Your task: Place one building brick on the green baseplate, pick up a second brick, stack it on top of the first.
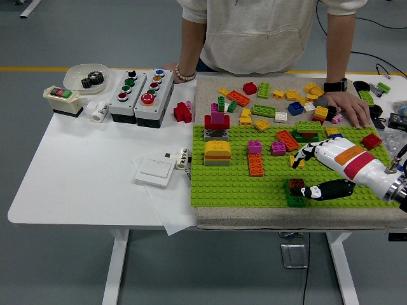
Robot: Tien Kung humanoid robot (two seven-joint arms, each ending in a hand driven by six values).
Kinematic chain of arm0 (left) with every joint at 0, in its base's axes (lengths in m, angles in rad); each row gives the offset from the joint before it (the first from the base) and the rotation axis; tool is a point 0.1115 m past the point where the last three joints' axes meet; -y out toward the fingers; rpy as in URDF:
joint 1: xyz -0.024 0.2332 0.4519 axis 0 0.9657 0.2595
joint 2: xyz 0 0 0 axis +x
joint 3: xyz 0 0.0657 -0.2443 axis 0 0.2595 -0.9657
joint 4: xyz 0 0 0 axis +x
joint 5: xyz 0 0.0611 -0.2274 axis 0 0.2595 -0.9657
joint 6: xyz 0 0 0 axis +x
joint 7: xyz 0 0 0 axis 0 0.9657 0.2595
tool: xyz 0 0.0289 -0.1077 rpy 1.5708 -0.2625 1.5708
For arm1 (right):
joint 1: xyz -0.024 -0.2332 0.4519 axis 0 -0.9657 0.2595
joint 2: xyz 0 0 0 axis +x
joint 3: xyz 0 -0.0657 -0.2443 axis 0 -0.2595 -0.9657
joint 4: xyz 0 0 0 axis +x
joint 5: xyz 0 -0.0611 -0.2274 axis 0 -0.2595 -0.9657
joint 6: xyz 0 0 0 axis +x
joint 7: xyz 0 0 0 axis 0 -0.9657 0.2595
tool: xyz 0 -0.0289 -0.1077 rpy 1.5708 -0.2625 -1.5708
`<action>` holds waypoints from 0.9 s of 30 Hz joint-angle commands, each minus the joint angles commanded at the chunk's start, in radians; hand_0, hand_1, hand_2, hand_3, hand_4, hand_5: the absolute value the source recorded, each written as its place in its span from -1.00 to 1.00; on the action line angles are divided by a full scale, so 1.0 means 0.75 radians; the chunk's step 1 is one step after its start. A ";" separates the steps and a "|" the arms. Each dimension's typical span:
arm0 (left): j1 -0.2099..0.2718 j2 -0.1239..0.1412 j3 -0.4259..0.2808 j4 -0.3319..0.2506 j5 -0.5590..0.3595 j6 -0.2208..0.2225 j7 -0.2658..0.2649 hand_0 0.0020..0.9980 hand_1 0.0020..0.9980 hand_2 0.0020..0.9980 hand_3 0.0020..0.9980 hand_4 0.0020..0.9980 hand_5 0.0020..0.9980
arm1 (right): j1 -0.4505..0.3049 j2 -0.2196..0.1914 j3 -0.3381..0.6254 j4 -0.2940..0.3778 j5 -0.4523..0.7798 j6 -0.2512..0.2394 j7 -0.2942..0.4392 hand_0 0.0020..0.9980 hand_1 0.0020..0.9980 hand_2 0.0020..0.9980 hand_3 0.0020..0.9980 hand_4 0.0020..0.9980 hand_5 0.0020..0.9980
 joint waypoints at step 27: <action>-0.010 -0.001 0.009 -0.001 -0.015 0.000 -0.006 0.56 0.53 0.52 0.19 0.33 0.37 | -0.039 0.012 -0.033 -0.077 -0.158 -0.003 0.028 0.34 0.31 0.41 0.27 0.83 0.72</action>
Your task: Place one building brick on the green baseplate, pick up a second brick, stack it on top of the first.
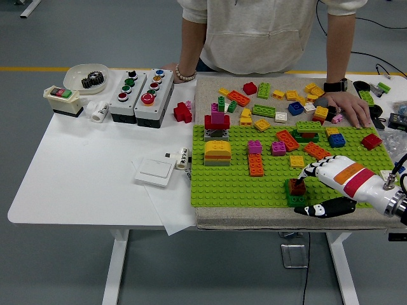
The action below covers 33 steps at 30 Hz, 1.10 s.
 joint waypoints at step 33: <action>-0.001 -0.001 -0.002 0.000 0.003 -0.001 0.003 0.56 0.53 0.52 0.20 0.33 0.37 | 0.006 0.013 -0.050 -0.014 -0.023 0.001 -0.003 0.33 0.31 0.41 0.25 0.82 0.65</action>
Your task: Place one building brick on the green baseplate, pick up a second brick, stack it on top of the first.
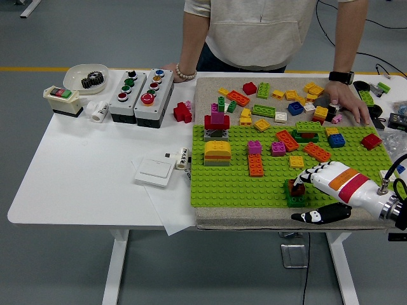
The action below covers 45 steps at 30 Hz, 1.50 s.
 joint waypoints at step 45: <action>0.005 0.001 -0.006 -0.001 0.014 0.001 0.006 0.55 0.52 0.51 0.19 0.33 0.37 | -0.040 -0.025 0.067 0.043 -0.024 -0.021 -0.001 0.20 0.25 0.37 0.21 0.81 0.60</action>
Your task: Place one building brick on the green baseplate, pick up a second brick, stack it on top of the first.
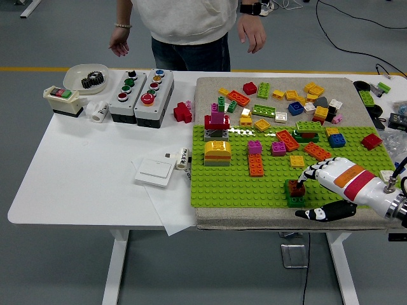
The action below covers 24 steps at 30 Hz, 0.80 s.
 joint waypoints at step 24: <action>-0.002 -0.001 0.001 -0.001 -0.001 -0.001 0.001 0.55 0.52 0.51 0.19 0.32 0.37 | -0.006 0.007 -0.022 -0.024 -0.001 0.002 -0.001 0.18 0.24 0.37 0.21 0.81 0.58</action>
